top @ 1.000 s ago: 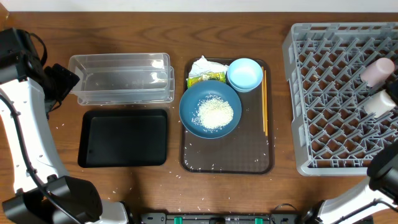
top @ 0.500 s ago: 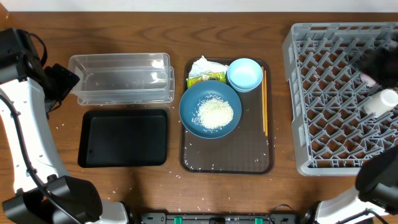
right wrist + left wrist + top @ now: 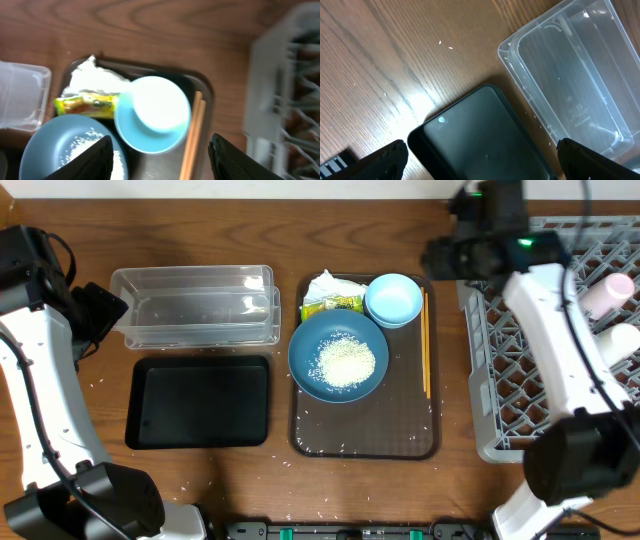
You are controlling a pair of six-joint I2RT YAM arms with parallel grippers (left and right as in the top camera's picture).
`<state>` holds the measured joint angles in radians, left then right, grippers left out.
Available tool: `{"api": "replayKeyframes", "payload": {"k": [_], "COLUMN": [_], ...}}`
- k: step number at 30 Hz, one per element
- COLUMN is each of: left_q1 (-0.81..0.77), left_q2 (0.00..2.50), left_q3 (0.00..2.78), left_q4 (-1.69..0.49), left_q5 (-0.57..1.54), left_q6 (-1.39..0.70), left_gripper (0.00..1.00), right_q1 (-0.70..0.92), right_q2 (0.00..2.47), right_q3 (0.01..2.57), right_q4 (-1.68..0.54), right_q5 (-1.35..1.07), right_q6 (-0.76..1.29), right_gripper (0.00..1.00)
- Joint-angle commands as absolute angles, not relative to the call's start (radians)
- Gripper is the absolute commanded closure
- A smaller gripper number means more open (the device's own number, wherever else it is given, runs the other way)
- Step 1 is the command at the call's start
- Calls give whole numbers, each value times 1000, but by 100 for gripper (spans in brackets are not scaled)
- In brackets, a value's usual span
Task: Sort waste into correct bins and load items into the dishwasher rack
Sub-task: 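Reach the right gripper to the light blue bowl and grasp its rim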
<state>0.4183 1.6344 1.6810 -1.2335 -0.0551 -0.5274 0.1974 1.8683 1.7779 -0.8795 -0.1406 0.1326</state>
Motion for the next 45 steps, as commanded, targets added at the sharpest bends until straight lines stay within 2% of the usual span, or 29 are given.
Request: {"api": "replayKeyframes", "payload": {"k": [1,9,14,23,30,34,43,45], "left_q1": [422,422,421,422,422,422,421,422], "left_q2": [1620,1620,1620,1620,1620,1620,1620,1620], "left_q3": [1697,1697,1697,1697,1697,1697,1697,1697], "left_q4": [-1238,-1238,-1238,-1238,-1238,-1238,-1238,-1238], "left_q5": [-61,-61,-61,-61,-61,-61,-61,-61], "left_q6": [-537,-537,-537,-537,-537,-537,-537,-537], "left_gripper": [2,2,2,2,2,2,2,2], "right_q1": [237,324,369,436,451,453,451,449], "right_q2": [1973,2170,2246,2328,2374,2397,2397,2394], "right_q3": [1918,2061,2061,2061,2059,2059,2062,2070], "right_q4": [-949,-945,-930,-931,-932,-940,-940,-945], "right_q5": [-87,-86,-85,76,108,88,75,78], "right_q6": [157,175,277,391,417,436,440,440], "right_gripper": [39,41,51,50,54,60,85,88]}}
